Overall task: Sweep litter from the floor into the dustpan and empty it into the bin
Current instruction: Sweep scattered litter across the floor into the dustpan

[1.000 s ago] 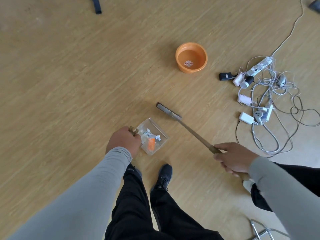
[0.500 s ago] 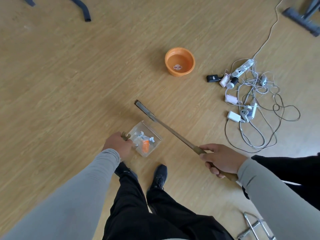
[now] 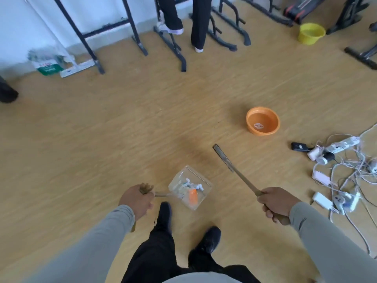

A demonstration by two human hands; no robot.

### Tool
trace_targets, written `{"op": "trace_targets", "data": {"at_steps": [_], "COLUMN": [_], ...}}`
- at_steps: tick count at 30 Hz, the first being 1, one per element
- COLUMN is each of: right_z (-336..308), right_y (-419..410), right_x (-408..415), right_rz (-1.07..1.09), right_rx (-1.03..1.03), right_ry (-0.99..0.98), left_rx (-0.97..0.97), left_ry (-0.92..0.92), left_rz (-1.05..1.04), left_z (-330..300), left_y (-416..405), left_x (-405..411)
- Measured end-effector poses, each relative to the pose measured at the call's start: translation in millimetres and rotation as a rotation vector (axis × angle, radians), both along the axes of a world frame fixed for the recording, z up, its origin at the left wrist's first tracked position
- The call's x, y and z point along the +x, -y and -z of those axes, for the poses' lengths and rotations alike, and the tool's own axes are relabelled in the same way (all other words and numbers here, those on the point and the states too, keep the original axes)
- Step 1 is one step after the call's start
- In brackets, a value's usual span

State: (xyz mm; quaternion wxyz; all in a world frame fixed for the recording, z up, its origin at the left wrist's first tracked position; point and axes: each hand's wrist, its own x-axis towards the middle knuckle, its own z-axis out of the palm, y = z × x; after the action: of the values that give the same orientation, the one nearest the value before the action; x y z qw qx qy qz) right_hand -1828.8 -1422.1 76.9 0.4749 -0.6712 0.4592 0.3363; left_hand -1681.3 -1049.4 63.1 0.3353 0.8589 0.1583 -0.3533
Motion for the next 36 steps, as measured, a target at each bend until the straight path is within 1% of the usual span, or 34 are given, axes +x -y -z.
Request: {"op": "trace_targets", "data": {"at_steps": [6, 9, 14, 18, 23, 28, 36], "right_z": [-18, -33, -53, -57, -63, -67, -69], "right_y": [-46, -82, -167, -243, -343, -419, -508], "right_x": [35, 50, 78, 98, 116, 133, 165], "right_rz": [-0.103, -0.189, -0.339, -0.435, -0.530, -0.624, -0.717], "right_rx": [0.030, 0.027, 0.001, -0.014, -0.039, -0.077, -0.066], "right_ry": [0.013, 0.023, 0.041, 0.037, 0.056, 0.042, 0.045], "left_rx": [-0.054, -0.087, -0.086, -0.070, -0.064, -0.074, -0.110], "left_ry": [0.067, 0.090, 0.132, 0.144, 0.180, 0.228, 0.275], "left_rz": [-0.208, -0.324, -0.453, -0.535, -0.676, -0.812, -1.030], "left_z": [-15, -19, -28, -26, -27, -30, -21], "left_y": [-67, -106, -185, -259, -352, -432, -502], "left_x": [-24, -28, -36, -50, -83, -113, -148]}}
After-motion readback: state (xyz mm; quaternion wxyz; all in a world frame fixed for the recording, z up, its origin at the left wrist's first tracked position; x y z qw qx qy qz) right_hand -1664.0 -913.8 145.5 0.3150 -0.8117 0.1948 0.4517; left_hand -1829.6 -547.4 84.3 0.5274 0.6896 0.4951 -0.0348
